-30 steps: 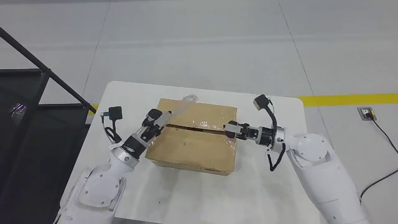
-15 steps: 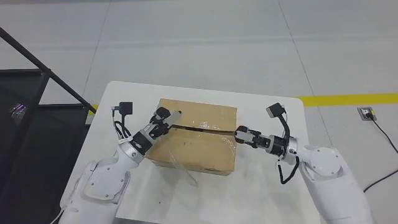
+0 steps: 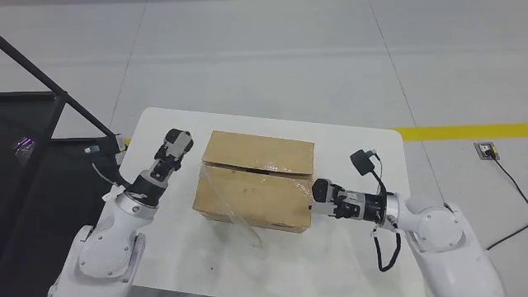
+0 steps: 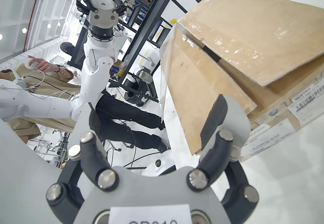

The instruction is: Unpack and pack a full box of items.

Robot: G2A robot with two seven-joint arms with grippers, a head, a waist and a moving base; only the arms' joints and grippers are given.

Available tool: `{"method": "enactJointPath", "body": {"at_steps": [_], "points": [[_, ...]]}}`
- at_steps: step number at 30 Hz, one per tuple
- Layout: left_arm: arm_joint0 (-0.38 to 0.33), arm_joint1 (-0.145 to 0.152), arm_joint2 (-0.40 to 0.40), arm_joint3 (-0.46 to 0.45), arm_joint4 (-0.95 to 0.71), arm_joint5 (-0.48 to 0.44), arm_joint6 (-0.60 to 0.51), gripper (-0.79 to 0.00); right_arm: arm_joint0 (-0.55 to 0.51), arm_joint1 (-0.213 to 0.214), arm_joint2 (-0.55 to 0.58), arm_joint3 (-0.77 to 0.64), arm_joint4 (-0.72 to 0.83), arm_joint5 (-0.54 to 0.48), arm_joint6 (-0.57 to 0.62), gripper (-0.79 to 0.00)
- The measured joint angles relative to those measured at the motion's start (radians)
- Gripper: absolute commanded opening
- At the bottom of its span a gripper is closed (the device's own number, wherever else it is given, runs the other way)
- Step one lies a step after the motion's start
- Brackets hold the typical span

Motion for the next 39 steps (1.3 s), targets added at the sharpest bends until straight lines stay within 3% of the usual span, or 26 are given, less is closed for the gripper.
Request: {"method": "enactJointPath", "body": {"at_steps": [8,11,18,36,37,38,39], "points": [[0.079,0.004,-0.122,0.005,-0.050,-0.007,0.070,0.000,-0.078,0.009,-0.113,-0.219,-0.165,-0.070,0.077,0.000],[0.099,0.003,-0.138,0.006,-0.069,-0.013,0.084,0.000,-0.090,0.013,-0.144,-0.265,-0.232,0.008,0.129,0.000],[0.103,0.002,-0.137,0.022,-0.078,-0.014,0.077,0.000,-0.090,0.013,-0.144,-0.264,-0.229,0.002,0.127,0.000],[0.106,-0.001,-0.123,0.016,-0.075,-0.027,0.060,0.000,0.017,-0.027,-0.423,-0.162,-0.534,0.248,-0.042,0.000],[0.107,-0.001,-0.124,0.016,-0.074,-0.028,0.058,0.000,0.026,-0.030,-0.432,-0.150,-0.526,0.245,-0.051,-0.049],[0.107,-0.001,-0.124,0.016,-0.073,-0.028,0.057,0.000,0.033,-0.032,-0.439,-0.141,-0.518,0.240,-0.055,-0.271],[0.108,-0.001,-0.125,0.016,-0.072,-0.028,0.057,0.000,0.040,-0.035,-0.446,-0.133,-0.508,0.231,-0.060,-0.400]]}}
